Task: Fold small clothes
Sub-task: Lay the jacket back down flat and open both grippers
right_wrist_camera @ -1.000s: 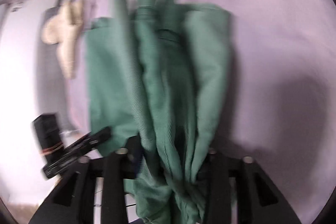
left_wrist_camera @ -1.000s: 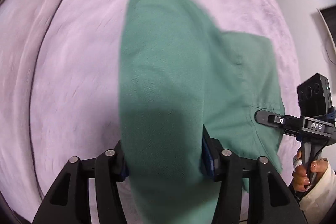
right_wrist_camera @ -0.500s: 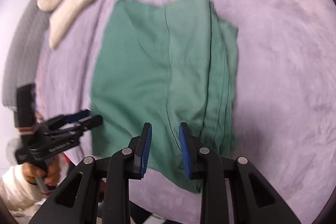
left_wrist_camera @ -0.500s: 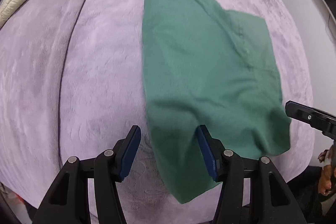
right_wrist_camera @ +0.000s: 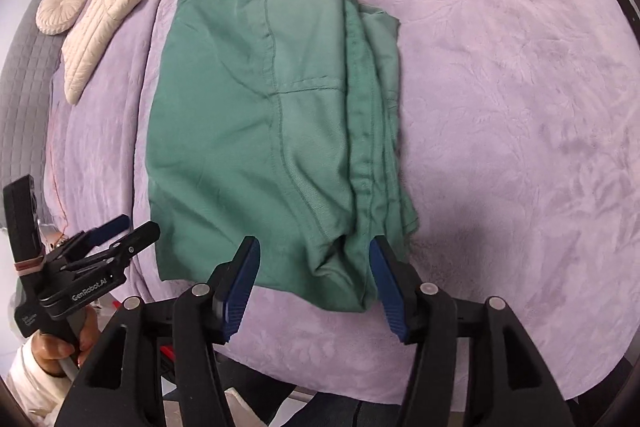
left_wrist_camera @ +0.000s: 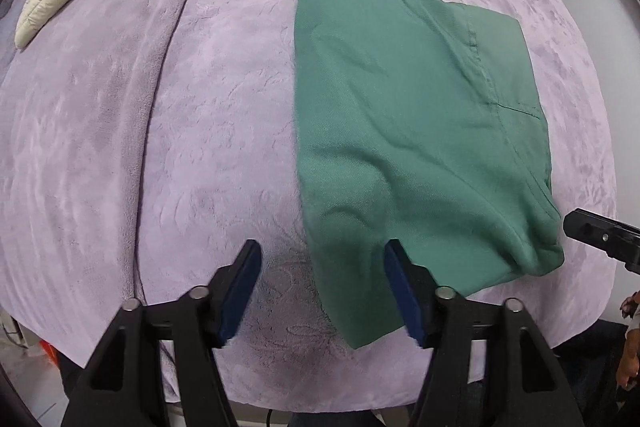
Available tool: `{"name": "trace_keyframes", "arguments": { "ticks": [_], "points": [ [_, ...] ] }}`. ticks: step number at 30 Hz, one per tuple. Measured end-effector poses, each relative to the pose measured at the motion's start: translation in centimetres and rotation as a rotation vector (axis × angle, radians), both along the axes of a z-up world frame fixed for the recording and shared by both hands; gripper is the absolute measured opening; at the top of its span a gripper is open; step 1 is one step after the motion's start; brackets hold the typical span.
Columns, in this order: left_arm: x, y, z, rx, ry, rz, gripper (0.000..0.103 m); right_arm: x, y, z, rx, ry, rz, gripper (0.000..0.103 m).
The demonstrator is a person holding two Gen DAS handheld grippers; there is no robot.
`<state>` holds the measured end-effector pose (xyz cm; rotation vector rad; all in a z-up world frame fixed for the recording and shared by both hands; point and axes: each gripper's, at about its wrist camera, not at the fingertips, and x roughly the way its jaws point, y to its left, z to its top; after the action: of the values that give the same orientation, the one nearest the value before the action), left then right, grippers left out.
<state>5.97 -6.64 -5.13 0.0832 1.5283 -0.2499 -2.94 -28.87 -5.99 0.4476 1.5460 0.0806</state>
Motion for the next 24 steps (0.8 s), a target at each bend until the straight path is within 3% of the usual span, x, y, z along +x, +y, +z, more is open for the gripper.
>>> {"name": "trace_keyframes", "arguments": {
  "ticks": [1, 4, 6, 8, 10, 12, 24],
  "points": [
    [-0.1, 0.1, 0.3, 0.008, -0.009, 0.002, 0.087, 0.1, 0.8, 0.0, -0.006, 0.004, 0.003, 0.061],
    [-0.4, 0.0, 1.0, 0.03, -0.036, 0.006, 0.088, -1.1, 0.2, 0.4, -0.028, 0.018, 0.01, 0.072],
    [-0.4, 0.0, 1.3, 0.026, -0.042, 0.012, 0.088, -1.2, 0.3, 0.7, -0.048, 0.019, 0.013, 0.072],
    [-0.4, 0.1, 1.6, 0.032, -0.05, 0.02, 0.089, -1.4, 0.2, 1.1, -0.075, 0.019, 0.009, 0.082],
    [-0.3, 0.2, 1.7, 0.056, -0.045, 0.022, 0.103, -1.5, 0.2, 1.4, -0.099, 0.014, 0.001, 0.091],
    [-0.5, -0.1, 1.6, 0.08, -0.046, 0.02, 0.103, -1.5, 0.4, 1.5, -0.124, 0.017, 0.005, 0.095],
    [-0.3, -0.4, 3.1, 0.116, -0.079, -0.003, 0.103, -1.4, 1.6, 2.6, -0.242, 0.007, 0.028, 0.095]
  ]
}}
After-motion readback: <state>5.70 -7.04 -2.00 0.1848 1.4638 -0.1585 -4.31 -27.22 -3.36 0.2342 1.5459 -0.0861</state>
